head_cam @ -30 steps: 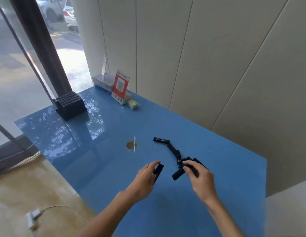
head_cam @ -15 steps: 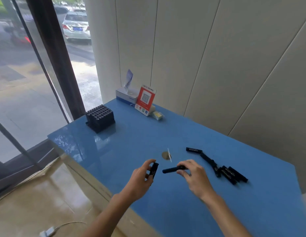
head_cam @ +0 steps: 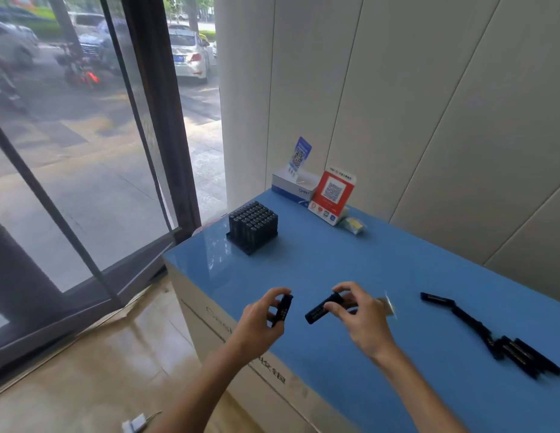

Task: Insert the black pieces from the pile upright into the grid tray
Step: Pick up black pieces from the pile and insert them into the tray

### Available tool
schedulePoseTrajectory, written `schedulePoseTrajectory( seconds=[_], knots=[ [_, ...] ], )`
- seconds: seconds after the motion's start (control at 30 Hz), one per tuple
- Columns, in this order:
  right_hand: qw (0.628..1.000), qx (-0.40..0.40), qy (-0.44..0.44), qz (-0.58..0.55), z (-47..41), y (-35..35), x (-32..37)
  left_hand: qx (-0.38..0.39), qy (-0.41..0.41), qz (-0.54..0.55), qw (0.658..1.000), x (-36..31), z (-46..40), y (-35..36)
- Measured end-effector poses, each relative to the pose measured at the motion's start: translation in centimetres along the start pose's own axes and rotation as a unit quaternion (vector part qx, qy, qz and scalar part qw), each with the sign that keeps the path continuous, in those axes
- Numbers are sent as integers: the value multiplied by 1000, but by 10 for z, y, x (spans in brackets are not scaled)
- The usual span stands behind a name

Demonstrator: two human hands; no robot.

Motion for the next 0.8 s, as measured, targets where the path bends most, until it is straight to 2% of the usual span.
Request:
schedulePoseTrajectory(
  seconds=[0.43, 0.6, 0.8],
  knots=[
    [999, 46, -4, -20, -118, 101, 27, -33, -28, -32, 999, 69, -117, -88],
    [998, 56, 2, -20, -156, 129, 31, -59, -16, -29, 998, 88, -161, -113],
    [999, 44, 7, 2, -177, 160, 30, -52, 12, -29, 998, 102, -196, -125]
  ],
)
Point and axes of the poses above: each hand's wrist, its own z-axis away from the middle knuckle, its own y-axis out of the palm, x = y × z, the point moved 10 cm from there along -z, towards the middle knuckle, and after that the axes turned 7 degrees about -x, right-handed, at the moved point
